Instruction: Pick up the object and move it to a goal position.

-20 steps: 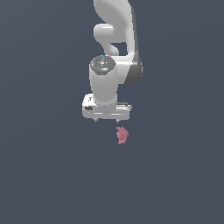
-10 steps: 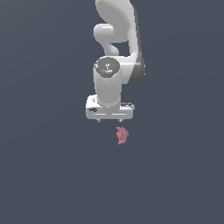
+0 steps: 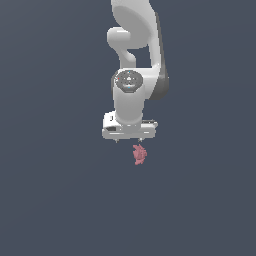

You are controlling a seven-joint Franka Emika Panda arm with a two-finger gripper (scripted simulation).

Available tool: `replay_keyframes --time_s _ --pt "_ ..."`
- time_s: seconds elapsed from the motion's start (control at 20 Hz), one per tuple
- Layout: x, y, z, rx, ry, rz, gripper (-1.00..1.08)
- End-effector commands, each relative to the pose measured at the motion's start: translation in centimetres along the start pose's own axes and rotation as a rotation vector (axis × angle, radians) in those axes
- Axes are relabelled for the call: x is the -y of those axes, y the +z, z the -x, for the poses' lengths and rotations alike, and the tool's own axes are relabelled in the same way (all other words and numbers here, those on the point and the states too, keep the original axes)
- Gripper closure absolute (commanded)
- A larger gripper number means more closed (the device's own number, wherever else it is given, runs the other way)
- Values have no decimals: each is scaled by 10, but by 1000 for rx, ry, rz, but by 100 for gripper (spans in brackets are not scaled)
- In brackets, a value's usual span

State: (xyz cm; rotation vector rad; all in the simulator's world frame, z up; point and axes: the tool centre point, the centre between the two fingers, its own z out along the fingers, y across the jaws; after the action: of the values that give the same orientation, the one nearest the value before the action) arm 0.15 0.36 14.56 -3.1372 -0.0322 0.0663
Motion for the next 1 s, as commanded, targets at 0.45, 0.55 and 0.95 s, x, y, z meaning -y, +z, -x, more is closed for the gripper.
replay_keyframes --time_s 0.45,0.55,0.95 --pt "52 40 -14 -40 -149 7 -92" --pt "55 42 -15 -42 -156 7 -92" --pt "54 55 -14 -40 -154 7 -92"
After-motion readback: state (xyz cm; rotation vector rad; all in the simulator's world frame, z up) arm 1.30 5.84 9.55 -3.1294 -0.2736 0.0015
